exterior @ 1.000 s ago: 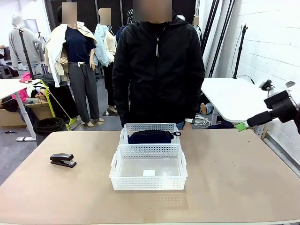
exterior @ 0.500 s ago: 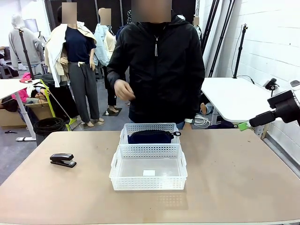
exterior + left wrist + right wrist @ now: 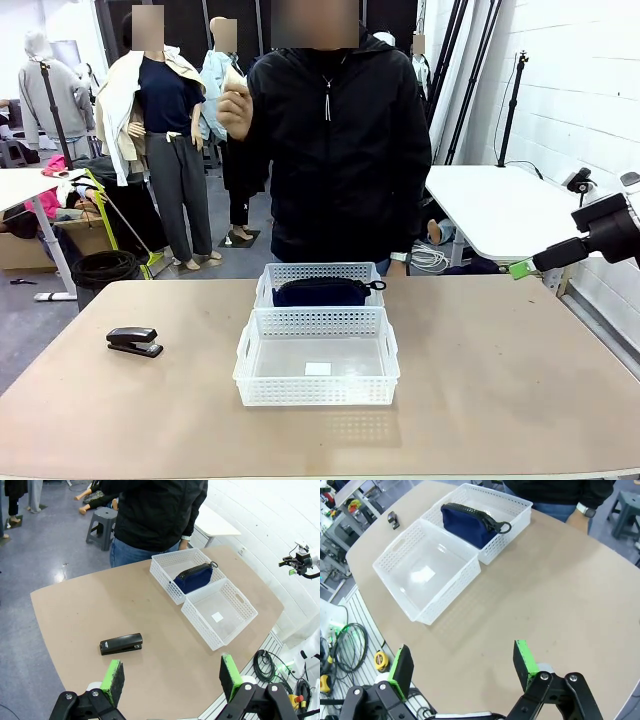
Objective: Distribute items into two baskets.
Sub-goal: Pick up the Stapler that the person points to.
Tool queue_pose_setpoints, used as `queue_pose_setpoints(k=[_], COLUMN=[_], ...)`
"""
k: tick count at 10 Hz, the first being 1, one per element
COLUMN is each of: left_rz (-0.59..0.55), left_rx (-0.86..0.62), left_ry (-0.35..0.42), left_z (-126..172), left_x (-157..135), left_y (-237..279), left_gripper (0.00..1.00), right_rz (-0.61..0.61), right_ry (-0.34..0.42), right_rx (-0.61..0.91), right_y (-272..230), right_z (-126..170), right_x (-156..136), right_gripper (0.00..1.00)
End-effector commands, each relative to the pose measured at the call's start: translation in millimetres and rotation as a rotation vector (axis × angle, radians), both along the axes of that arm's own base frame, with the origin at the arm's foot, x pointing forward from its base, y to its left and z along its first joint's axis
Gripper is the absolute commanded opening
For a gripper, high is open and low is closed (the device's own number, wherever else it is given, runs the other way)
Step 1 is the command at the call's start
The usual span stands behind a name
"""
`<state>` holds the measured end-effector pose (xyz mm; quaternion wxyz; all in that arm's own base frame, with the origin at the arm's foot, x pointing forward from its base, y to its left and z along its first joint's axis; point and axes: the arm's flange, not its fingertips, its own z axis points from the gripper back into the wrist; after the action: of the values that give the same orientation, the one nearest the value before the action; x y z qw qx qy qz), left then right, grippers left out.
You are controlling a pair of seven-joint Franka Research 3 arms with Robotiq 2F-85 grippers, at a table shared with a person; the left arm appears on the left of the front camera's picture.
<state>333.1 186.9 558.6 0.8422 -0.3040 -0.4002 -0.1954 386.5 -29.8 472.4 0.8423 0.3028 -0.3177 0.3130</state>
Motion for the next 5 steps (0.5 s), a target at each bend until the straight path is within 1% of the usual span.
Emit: queue_pose_setpoints(k=[1, 5], left_rz=[-0.01, -0.01], left_rx=[-0.009, -0.009], left_ry=[-0.022, -0.022], left_z=[-0.8, -0.8], left_x=[-0.6, -0.6], left_y=[1.1, 1.1], left_gripper=[1.0, 1.0], right_rz=[-0.007, -0.007], right_ry=[0.015, 0.015], right_rx=[0.011, 0.011], right_y=[1.1, 1.1], right_z=[-0.7, -0.7], right_x=[0.2, 0.2], right_gripper=[1.0, 1.0])
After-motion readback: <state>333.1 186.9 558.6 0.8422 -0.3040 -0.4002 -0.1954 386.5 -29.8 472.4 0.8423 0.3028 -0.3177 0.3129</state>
